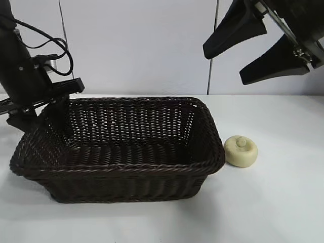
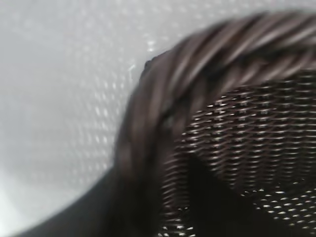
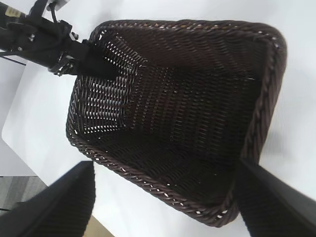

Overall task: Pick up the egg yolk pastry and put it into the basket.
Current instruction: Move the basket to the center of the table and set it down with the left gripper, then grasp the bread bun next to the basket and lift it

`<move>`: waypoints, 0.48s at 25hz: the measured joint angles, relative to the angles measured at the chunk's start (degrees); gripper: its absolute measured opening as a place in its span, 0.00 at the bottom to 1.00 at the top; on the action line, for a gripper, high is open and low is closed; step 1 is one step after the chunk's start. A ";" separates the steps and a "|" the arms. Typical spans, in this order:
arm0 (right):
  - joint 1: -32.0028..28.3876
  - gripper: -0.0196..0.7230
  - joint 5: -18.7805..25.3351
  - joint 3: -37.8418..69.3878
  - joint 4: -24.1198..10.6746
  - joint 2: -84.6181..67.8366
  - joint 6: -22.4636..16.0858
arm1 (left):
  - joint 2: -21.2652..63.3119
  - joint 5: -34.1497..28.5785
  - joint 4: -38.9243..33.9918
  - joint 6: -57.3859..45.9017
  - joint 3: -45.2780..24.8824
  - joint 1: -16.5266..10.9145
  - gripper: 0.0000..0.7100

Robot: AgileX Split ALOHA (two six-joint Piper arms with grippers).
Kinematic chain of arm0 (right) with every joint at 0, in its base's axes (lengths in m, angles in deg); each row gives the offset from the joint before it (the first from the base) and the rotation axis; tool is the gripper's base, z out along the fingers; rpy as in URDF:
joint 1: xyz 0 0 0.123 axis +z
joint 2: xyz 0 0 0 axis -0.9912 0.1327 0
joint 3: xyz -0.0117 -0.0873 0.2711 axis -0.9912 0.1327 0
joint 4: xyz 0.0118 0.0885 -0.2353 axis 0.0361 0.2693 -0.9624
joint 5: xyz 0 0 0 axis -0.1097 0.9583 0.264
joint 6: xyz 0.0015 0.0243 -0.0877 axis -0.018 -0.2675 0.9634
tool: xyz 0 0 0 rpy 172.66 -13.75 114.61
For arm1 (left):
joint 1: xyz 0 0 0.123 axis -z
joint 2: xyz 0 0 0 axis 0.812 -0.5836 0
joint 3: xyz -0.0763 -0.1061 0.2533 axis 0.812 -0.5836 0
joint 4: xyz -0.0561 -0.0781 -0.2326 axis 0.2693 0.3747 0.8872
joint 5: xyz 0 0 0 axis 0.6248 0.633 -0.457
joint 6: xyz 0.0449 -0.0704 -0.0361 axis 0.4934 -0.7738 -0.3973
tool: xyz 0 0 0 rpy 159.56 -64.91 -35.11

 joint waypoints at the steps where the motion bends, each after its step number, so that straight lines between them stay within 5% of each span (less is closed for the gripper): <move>1: 0.00 0.78 0.00 0.00 0.00 0.00 0.00 | 0.45 -1.16 -0.22 0.01 1.09 0.00 0.84; 12: 0.00 0.78 0.00 0.00 -0.06 0.00 0.00 | 6.06 -4.22 -10.01 0.12 5.84 -1.42 0.85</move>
